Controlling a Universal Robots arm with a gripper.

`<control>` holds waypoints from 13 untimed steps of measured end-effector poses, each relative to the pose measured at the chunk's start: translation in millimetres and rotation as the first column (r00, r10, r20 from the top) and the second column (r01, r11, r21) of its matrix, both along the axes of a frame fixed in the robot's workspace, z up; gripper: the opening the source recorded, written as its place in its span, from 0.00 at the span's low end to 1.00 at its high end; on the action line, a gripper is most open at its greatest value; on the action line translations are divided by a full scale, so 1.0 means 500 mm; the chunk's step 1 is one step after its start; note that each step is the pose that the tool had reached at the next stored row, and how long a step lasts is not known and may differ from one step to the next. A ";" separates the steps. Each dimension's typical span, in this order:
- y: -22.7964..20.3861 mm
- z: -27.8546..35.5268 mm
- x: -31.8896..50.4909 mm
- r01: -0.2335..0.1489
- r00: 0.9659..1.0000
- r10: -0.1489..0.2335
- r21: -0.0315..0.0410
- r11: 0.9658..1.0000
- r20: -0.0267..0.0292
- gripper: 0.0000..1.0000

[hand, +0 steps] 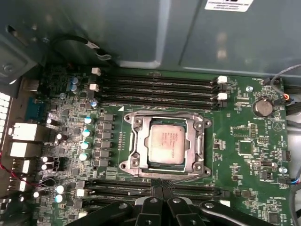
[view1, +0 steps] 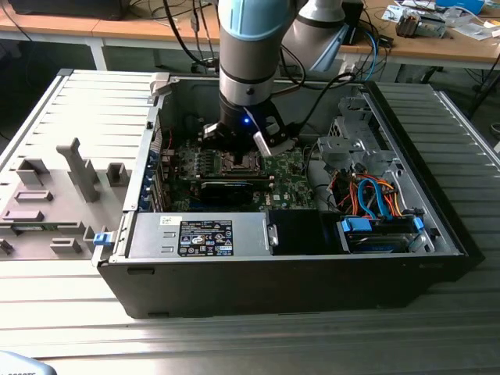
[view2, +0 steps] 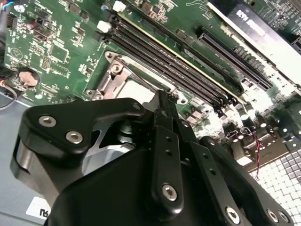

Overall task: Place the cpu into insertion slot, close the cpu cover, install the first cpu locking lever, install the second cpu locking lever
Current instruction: 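Install the second cpu locking lever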

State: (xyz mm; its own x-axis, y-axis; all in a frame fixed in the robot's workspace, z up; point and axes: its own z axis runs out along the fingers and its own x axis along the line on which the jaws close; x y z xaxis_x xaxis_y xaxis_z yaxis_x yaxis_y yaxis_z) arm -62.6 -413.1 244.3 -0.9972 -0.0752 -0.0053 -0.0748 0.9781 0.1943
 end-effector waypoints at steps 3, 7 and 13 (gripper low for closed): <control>-0.0003 -0.001 -0.002 0.000 1.000 0.000 0.001 1.000 0.000 0.11; -0.0002 -0.008 -0.003 0.000 1.000 0.000 0.001 1.000 0.000 0.11; -0.0002 -0.014 -0.003 0.000 1.000 0.000 0.001 1.000 0.000 0.11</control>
